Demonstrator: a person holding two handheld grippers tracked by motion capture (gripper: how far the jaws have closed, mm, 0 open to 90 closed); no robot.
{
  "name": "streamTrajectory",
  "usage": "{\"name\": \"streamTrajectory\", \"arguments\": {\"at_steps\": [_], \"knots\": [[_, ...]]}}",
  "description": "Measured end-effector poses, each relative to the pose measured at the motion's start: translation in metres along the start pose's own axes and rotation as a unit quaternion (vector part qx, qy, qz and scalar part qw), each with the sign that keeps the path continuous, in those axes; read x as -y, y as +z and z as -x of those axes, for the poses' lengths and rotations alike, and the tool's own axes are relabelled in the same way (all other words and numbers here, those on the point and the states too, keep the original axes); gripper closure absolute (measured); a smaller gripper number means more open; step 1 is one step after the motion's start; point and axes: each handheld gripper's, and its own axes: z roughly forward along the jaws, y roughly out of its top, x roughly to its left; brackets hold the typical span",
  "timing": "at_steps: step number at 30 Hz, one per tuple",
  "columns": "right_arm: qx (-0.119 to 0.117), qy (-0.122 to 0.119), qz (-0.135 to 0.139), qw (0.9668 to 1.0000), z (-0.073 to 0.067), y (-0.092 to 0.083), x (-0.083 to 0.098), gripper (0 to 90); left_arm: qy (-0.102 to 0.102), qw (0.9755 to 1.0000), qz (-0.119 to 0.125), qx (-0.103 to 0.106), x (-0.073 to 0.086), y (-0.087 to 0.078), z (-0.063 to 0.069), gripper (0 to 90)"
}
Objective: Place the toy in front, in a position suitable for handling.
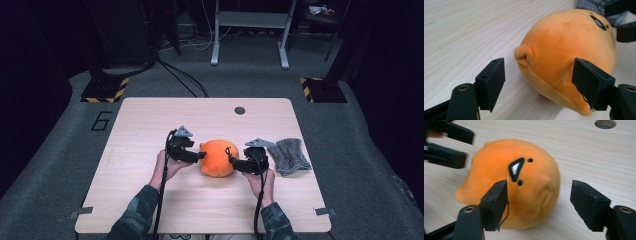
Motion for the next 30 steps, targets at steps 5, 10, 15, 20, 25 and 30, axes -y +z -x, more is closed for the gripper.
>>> {"name": "streamTrajectory", "arguments": {"at_steps": [5,10,15,20,25,30], "knots": [[-0.003,-0.023,-0.003,0.9997,0.006,0.002,-0.009,28.2,0.009,0.9999,0.01,0.01,0.01,-0.01,0.017,24.6],[-0.029,-0.027,-0.025,0.9989,0.008,0.012,-0.014,39.5,0.042,0.9983,-0.037,0.017,0.026,0.006,0.034,28.6],[-0.051,-0.03,-0.034,0.9977,0.008,0.02,-0.006,65.3,0.04,0.998,-0.045,0.015,0.04,0.02,0.041,51.2],[-0.039,-0.026,-0.023,0.9986,0.005,0.018,-0.003,78.8,0.051,0.9978,-0.037,0.018,0.035,0.02,0.042,68.8],[-0.017,-0.016,-0.009,0.9997,0.001,0.009,-0.004,82.2,0.066,0.9969,-0.037,0.022,0.024,0.016,0.037,71.6],[0.007,-0.01,0.004,0.9999,-0.005,0.0,-0.005,81.7,0.063,0.9968,-0.033,0.035,0.018,0.016,0.03,71.3]]}}
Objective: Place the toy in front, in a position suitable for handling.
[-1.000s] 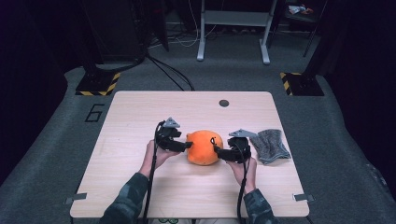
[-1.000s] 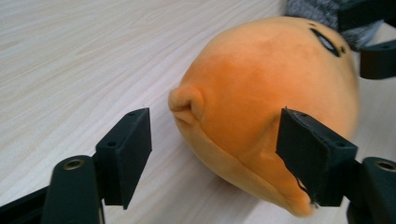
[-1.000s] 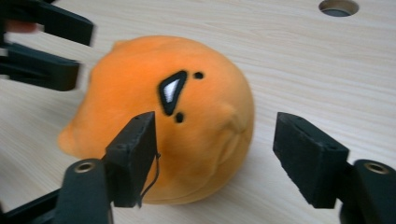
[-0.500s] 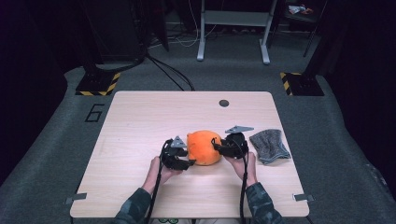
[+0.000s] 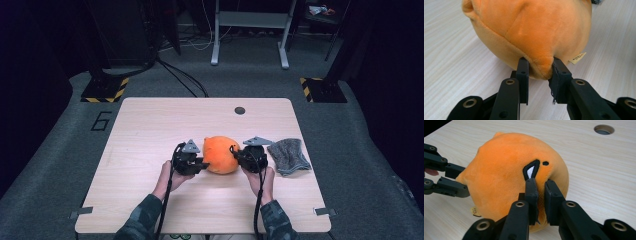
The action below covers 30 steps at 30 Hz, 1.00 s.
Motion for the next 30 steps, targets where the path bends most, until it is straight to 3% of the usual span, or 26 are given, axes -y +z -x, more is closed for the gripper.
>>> {"name": "streamTrajectory", "arguments": {"at_steps": [2,4,8,11,12,15,19,26,30], "knots": [[0.006,0.005,-0.011,0.9999,0.0,0.003,0.002,80.0,-0.006,0.9999,-0.014,0.006,0.002,0.006,-0.004,70.7],[0.004,0.008,-0.022,0.9997,0.003,0.01,0.007,76.6,-0.015,0.9998,-0.006,0.011,0.007,0.009,-0.006,69.2],[0.002,0.019,-0.01,0.9998,0.009,0.006,0.007,51.0,-0.018,0.9998,-0.006,0.0,0.01,0.008,-0.005,56.9],[0.008,0.016,-0.004,0.9998,0.013,0.0,0.006,29.8,-0.028,0.9995,-0.004,-0.012,0.012,0.005,-0.005,42.1],[0.01,0.016,-0.001,0.9998,0.015,-0.003,0.006,24.6,-0.037,0.9992,0.004,-0.011,0.013,0.004,-0.004,36.8],[0.012,0.017,0.003,0.9998,0.021,-0.009,0.008,16.4,-0.032,0.9992,0.01,-0.023,0.013,0.002,-0.002,29.3],[0.024,0.011,-0.002,0.9996,0.031,-0.018,0.012,14.5,-0.026,0.9991,0.019,-0.027,0.011,0.001,0.003,27.3],[0.051,0.011,-0.013,0.9985,0.053,-0.032,0.022,10.9,-0.008,0.9992,0.012,-0.036,0.013,0.005,0.008,37.3],[0.06,0.014,-0.018,0.9979,0.064,-0.038,0.027,10.9,-0.016,0.9992,0.016,-0.034,0.015,0.004,0.009,37.3]]}}
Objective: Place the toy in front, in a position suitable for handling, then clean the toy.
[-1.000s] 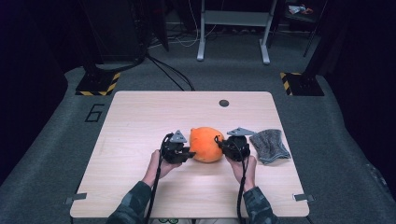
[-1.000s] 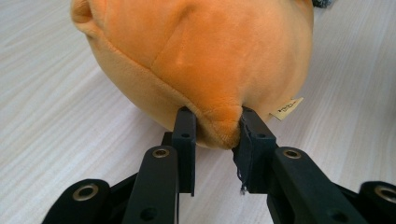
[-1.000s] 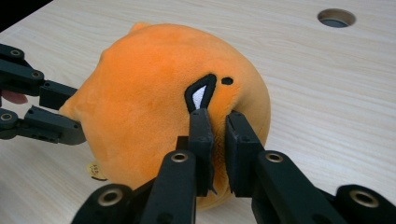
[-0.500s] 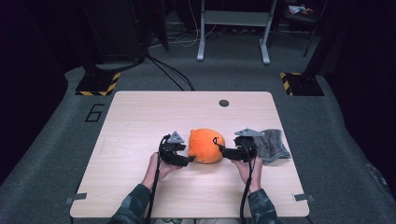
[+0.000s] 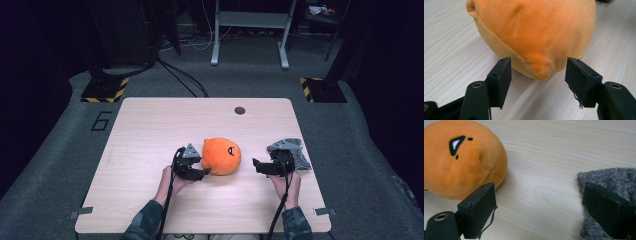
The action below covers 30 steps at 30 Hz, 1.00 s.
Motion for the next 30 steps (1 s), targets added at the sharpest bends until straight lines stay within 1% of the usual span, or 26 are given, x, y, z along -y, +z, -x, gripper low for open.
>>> {"name": "streamTrajectory", "arguments": {"at_steps": [1,3,4,5,7,8,9,10,11,14,15,16,17,18,19,21,23,24,25,26,28,30], "knots": [[0.002,0.004,0.0,1.0,0.001,-0.001,0.001,11.1,-0.004,1.0,0.006,0.0,0.0,-0.001,0.0,37.0],[0.008,0.003,-0.003,1.0,0.006,-0.003,0.003,11.1,-0.004,0.9999,0.01,-0.006,0.0,-0.004,0.001,36.3],[0.012,0.003,-0.004,0.9999,0.008,-0.004,0.004,11.1,-0.01,0.9998,0.015,-0.001,0.0,-0.005,0.002,36.4],[0.016,0.007,-0.004,0.9998,0.011,-0.005,0.005,11.0,-0.008,0.9998,0.019,-0.004,0.0,-0.006,0.001,36.5],[0.021,0.012,-0.005,0.9997,0.018,-0.007,0.006,11.0,-0.004,0.9999,0.016,-0.001,0.001,-0.006,0.002,38.2],[0.024,0.016,-0.005,0.9996,0.021,-0.008,0.006,11.0,-0.001,0.9999,0.012,0.001,0.001,-0.005,0.002,40.6],[0.026,0.016,-0.005,0.9995,0.023,-0.009,0.007,11.0,0.001,1.0,0.009,-0.002,0.002,-0.003,0.003,44.4],[0.03,0.017,-0.006,0.9994,0.026,-0.009,0.007,11.0,0.006,1.0,0.007,-0.004,0.004,-0.001,0.003,49.6],[0.033,0.017,-0.009,0.9993,0.028,-0.01,0.007,11.1,0.006,1.0,0.002,-0.002,0.004,-0.001,0.002,53.7],[0.042,0.016,-0.014,0.9989,0.033,-0.011,0.007,11.1,0.003,0.9999,0.01,-0.007,0.006,0.0,0.003,61.2],[0.045,0.018,-0.015,0.9987,0.034,-0.011,0.007,11.1,0.004,1.0,0.008,-0.005,0.006,-0.001,0.003,63.1],[0.049,0.015,-0.02,0.9985,0.037,-0.01,0.007,11.1,0.003,0.9999,0.011,-0.006,0.007,-0.001,0.003,64.3],[0.054,0.014,-0.025,0.9981,0.04,-0.009,0.007,11.0,0.005,0.9999,0.011,-0.006,0.008,-0.001,0.003,66.0],[0.063,0.015,-0.032,0.9974,0.042,-0.008,0.006,11.0,0.0,0.9999,0.014,-0.004,0.008,-0.001,0.003,67.2],[0.075,0.012,-0.038,0.9964,0.045,-0.006,0.006,11.0,-0.001,0.9999,0.016,-0.005,0.009,-0.001,0.003,67.7],[0.079,0.02,-0.047,0.9955,0.051,-0.002,0.005,11.0,-0.002,0.9999,0.017,-0.001,0.011,-0.001,0.003,69.5],[0.088,0.023,-0.056,0.9943,0.058,0.003,0.006,10.7,-0.004,0.9997,0.024,0.0,0.014,0.0,0.002,70.5],[0.089,0.025,-0.064,0.9937,0.061,0.005,0.006,10.6,-0.006,0.9996,0.027,0.0,0.015,0.0,0.002,71.1],[0.089,0.026,-0.065,0.9935,0.065,0.008,0.007,10.5,-0.005,0.9996,0.027,-0.001,0.016,0.0,0.002,71.3],[0.093,0.03,-0.074,0.9924,0.067,0.01,0.007,10.3,-0.007,0.9995,0.032,-0.003,0.017,0.0,0.002,71.5],[0.093,0.032,-0.08,0.9919,0.073,0.015,0.008,10.3,-0.007,0.9991,0.041,-0.003,0.018,0.001,0.002,72.1],[0.095,0.039,-0.088,0.9908,0.076,0.018,0.01,10.3,-0.005,0.9991,0.041,-0.002,0.019,0.001,0.001,72.4]]}}
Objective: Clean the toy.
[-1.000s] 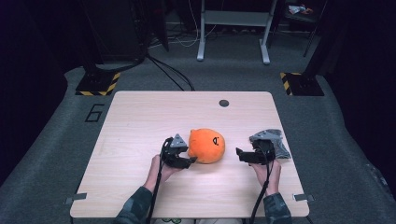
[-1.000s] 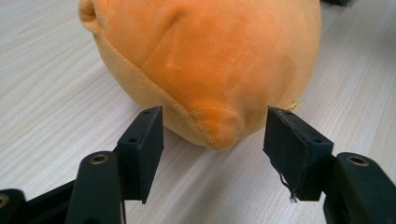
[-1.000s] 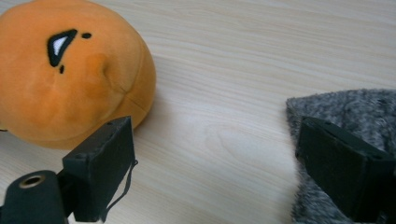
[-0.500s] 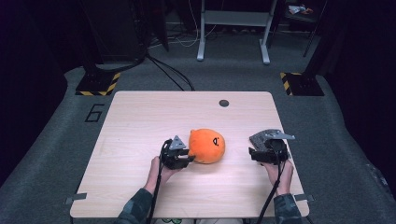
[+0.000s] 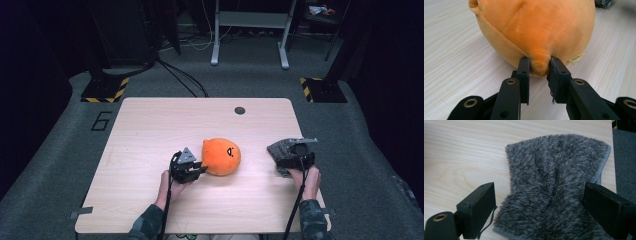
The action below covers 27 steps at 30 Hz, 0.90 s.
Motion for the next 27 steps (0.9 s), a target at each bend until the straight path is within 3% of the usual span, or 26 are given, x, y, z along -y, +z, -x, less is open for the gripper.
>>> {"name": "streamTrajectory", "arguments": {"at_steps": [8,14,18,23,27], "knots": [[0.009,0.009,-0.025,0.9996,0.009,0.015,0.001,10.3,-0.004,1.0,0.002,0.002,0.004,0.0,-0.002,74.0],[0.0,0.013,-0.044,0.9989,0.013,0.027,0.004,12.9,-0.015,0.9998,-0.007,0.015,0.005,0.0,-0.004,75.6],[0.0,0.005,-0.041,0.9991,0.012,0.03,0.007,14.8,-0.023,0.9995,-0.012,0.021,0.006,0.001,-0.007,76.3],[-0.011,-0.002,-0.036,0.9993,0.012,0.029,0.009,21.6,-0.027,0.9994,-0.003,0.023,0.008,0.002,-0.008,77.6],[-0.015,-0.005,-0.033,0.9993,0.009,0.027,0.009,34.1,-0.025,0.9994,-0.003,0.024,0.009,0.002,-0.008,78.1]]}}
